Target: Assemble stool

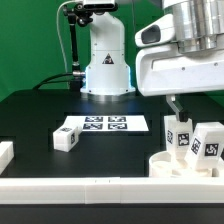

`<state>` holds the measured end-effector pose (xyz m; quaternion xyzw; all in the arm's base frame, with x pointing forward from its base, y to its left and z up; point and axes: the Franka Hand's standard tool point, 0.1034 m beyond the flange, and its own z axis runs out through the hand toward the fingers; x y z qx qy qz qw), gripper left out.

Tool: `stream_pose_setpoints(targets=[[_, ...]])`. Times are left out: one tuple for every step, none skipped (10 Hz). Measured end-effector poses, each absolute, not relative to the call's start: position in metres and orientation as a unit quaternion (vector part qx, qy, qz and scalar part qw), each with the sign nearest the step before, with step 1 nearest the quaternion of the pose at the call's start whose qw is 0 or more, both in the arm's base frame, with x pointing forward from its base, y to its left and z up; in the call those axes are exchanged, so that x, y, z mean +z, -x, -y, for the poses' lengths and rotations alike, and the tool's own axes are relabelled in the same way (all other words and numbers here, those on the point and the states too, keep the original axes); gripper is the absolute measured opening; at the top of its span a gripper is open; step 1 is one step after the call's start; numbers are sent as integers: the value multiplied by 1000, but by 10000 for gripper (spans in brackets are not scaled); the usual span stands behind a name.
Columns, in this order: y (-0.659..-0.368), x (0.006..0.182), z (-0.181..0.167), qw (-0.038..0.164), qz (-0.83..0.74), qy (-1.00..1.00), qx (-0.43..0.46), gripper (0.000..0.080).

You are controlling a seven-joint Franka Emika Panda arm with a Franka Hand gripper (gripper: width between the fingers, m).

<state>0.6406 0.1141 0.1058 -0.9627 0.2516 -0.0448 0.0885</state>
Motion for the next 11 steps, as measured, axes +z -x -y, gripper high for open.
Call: stream_pose_setpoints(targets=[[-641, 107, -115, 80, -194, 976, -51, 649], [-641, 106, -113, 75, -145, 985, -55, 649], [-641, 106, -113, 74, -119, 989, -57, 649], [-641, 106, -112, 71, -91, 992, -59, 649], [-641, 105, -112, 67, -47, 995, -62, 649], [-641, 105, -114, 61, -3, 996, -65, 649], [-641, 104, -115, 56, 44, 995, -67, 649], [-640, 103, -116, 51, 92, 992, -69, 649], [-640, 102, -117, 49, 121, 989, -69, 649], [-639, 102, -117, 43, 167, 983, -71, 649], [-639, 101, -116, 40, 196, 977, -71, 649]])
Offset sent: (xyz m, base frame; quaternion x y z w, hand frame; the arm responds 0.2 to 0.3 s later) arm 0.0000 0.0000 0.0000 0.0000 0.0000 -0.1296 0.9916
